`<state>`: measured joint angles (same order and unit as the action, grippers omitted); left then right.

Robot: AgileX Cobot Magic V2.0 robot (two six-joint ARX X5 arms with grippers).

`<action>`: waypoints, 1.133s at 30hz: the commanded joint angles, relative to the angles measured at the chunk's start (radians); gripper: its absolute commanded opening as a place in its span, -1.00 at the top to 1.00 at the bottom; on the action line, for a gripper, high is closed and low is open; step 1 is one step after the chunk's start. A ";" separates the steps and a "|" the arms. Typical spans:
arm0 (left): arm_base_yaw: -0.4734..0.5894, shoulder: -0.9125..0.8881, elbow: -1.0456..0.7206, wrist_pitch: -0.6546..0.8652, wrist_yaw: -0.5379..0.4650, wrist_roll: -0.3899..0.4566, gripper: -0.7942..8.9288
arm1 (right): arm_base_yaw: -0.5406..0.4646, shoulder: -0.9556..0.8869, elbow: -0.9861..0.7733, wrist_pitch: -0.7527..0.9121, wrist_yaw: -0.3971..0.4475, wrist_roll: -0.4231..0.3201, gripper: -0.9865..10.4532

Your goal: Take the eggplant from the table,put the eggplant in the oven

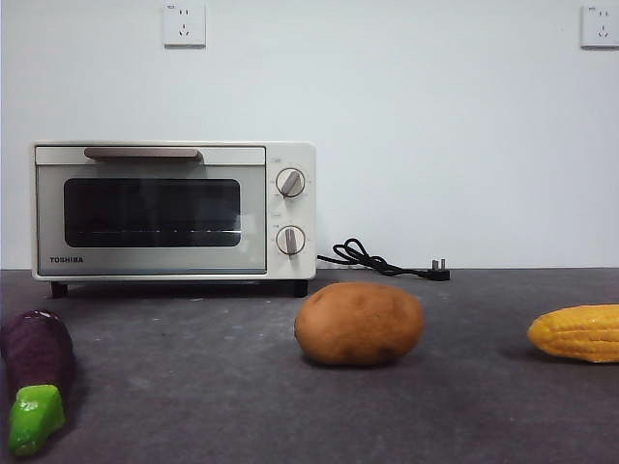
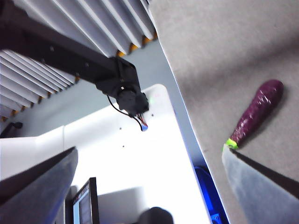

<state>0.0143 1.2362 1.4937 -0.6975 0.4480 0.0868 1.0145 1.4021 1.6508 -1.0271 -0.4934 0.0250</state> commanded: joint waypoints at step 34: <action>0.053 0.537 0.002 0.335 0.104 0.032 0.85 | 0.003 0.023 0.000 -0.014 0.154 0.001 -0.23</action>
<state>0.0727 1.7607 1.4944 -0.3599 0.5564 0.0917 1.0145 1.4158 1.6508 -1.0485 -0.3401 0.0257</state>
